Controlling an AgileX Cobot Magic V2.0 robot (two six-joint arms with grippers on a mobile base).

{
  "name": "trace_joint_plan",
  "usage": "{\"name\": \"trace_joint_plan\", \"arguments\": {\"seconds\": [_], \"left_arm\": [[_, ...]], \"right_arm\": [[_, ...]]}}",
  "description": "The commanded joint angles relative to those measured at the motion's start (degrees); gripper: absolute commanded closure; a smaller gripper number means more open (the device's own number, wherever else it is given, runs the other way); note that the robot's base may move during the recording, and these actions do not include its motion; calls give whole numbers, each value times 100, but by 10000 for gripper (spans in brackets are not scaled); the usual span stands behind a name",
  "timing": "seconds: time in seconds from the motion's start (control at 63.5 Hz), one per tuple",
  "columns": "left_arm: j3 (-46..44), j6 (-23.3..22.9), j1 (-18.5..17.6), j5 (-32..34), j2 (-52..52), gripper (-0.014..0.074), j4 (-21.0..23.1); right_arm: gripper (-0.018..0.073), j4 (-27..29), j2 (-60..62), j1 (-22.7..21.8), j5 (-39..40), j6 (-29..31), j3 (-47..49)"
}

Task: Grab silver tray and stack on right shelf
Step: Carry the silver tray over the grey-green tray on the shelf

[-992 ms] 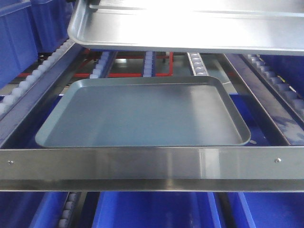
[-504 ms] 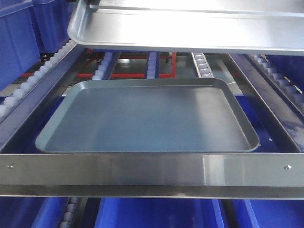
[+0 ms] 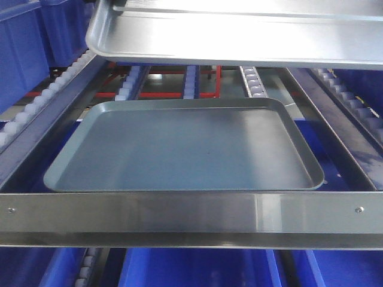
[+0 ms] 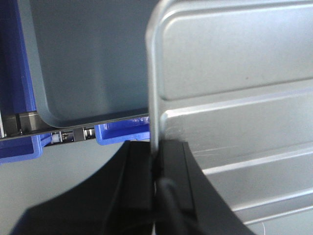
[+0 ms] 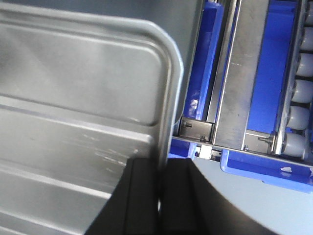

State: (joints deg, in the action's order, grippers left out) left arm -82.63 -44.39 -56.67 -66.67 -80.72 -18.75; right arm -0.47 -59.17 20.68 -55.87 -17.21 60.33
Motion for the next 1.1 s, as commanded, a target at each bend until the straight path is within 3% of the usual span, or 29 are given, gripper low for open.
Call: {"name": "trace_joint_plan", "arguments": {"seconds": [0.0, 0.347, 0.567, 0.693, 0.929, 1.087], "left_arm": [[-167, 74, -10, -192, 204, 689, -336], [-167, 74, -10, -155, 204, 689, -388], [-167, 96, 90, -128, 204, 689, -684], [-167, 250, 546, -3, 204, 689, -525], [-167, 818, 1892, 810, 48, 689, 128], [-167, 1181, 2330, 1000, -442, 689, 271]], "right_arm": [[503, -368, 101, -50, 260, 87, 204], [503, -368, 101, -50, 437, 87, 204], [503, -357, 35, -50, 596, 87, 303], [503, -339, -356, -50, 436, 118, 724], [503, -339, -1554, -50, 369, 180, 1668], [503, -339, -2289, -50, 492, 180, 1876]]}}
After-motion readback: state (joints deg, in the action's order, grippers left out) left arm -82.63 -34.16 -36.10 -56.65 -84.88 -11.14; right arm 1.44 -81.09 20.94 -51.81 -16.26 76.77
